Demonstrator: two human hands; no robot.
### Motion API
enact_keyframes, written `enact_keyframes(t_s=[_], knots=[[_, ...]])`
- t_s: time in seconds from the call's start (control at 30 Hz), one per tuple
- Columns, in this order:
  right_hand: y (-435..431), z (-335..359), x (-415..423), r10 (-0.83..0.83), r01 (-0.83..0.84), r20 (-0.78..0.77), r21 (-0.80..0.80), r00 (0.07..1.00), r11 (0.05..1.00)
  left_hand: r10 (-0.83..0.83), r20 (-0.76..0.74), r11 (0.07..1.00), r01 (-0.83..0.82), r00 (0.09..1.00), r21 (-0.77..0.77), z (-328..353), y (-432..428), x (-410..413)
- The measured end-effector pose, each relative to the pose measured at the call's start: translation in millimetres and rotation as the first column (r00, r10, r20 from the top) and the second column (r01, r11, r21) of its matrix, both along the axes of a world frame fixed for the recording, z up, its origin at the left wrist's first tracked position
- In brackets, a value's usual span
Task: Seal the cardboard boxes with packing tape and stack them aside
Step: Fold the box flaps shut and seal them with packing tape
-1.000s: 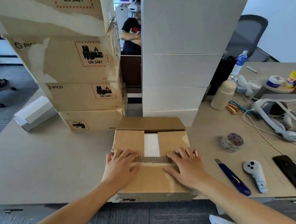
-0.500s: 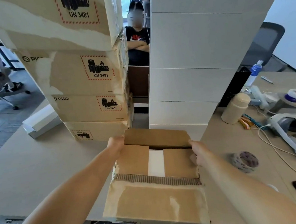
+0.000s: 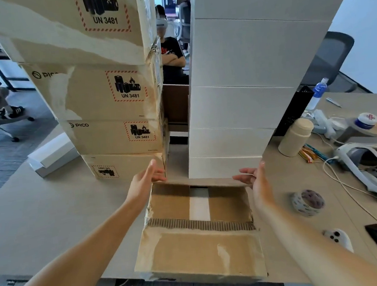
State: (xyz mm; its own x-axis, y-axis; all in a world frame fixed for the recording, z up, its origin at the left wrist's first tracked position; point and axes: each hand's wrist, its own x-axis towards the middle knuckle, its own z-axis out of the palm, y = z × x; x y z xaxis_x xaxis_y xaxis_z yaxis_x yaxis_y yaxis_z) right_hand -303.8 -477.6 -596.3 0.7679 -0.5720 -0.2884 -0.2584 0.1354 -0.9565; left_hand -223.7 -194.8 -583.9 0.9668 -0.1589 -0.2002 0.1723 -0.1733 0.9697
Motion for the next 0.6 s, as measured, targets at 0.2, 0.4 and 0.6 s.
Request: enact_keyframes(t_s=[0.2, 0.4, 0.6], knots=[[14, -39, -54, 0.354, -0.413, -0.214, -0.451, 0.91, 0.791, -0.417, -0.029, 0.827, 0.392, 0.909, 0.402, -57, 16, -32], [20, -71, -64, 0.351, -0.667, -0.594, -0.732, 0.724, 0.138, -0.71, 0.122, 0.304, 0.144, 0.694, 0.942, -92, 7, -54], [21, -71, -56, 0.324, -0.604, -0.53, -0.772, 0.783, 0.196, -0.72, 0.12, 0.259, 0.104, 0.683, 0.96, -86, -3, -43]])
